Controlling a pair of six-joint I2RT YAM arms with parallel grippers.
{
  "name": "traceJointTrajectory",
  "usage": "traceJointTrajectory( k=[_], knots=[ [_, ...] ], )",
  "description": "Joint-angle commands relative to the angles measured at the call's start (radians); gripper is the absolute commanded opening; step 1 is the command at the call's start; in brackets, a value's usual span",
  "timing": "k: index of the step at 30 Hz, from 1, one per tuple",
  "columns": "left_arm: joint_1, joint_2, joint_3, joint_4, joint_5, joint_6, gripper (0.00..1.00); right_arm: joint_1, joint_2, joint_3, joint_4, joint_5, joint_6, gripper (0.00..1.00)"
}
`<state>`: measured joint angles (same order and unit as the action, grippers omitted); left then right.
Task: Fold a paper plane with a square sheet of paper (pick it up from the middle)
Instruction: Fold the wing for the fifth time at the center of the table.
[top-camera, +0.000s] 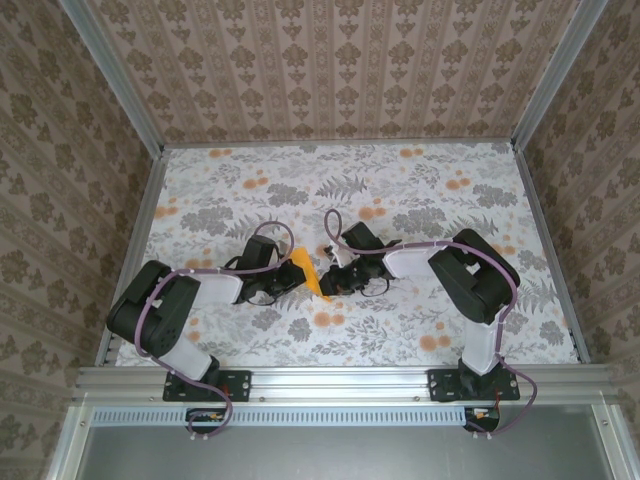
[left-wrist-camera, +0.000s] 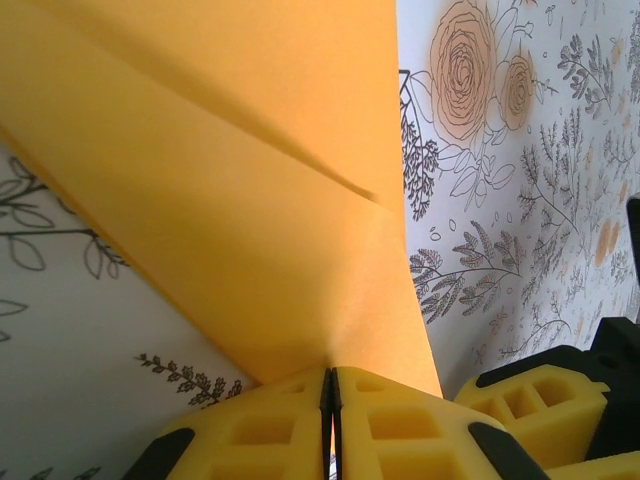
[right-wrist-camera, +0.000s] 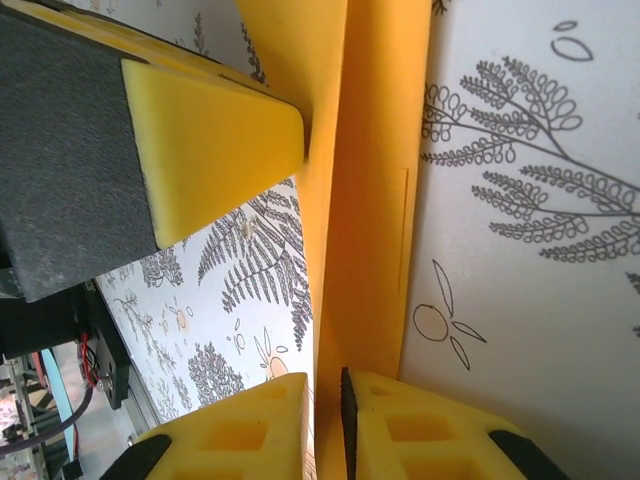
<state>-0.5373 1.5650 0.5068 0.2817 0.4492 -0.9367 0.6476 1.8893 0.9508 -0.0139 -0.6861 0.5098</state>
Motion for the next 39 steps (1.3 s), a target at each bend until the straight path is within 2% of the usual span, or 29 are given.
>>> traceJointTrajectory(
  k=[1,10,15,19,39],
  knots=[
    [-0.001,0.012,0.01,-0.063,-0.019,0.032,0.12,-0.005,-0.04,-0.009,-0.035,-0.017,0.013,0.21],
    [-0.003,0.008,0.008,-0.067,-0.017,0.033,0.12,-0.006,-0.064,0.03,-0.071,0.027,0.004,0.25],
    [-0.004,0.007,0.008,-0.065,-0.014,0.03,0.11,-0.002,-0.047,0.037,-0.073,0.009,0.006,0.22],
    [-0.004,0.001,0.009,-0.065,-0.014,0.027,0.12,-0.002,-0.042,0.032,-0.066,-0.003,0.008,0.14],
    [-0.007,-0.056,0.0,-0.003,0.051,0.001,0.17,0.02,0.022,0.026,-0.075,-0.009,0.003,0.1]
  ],
)
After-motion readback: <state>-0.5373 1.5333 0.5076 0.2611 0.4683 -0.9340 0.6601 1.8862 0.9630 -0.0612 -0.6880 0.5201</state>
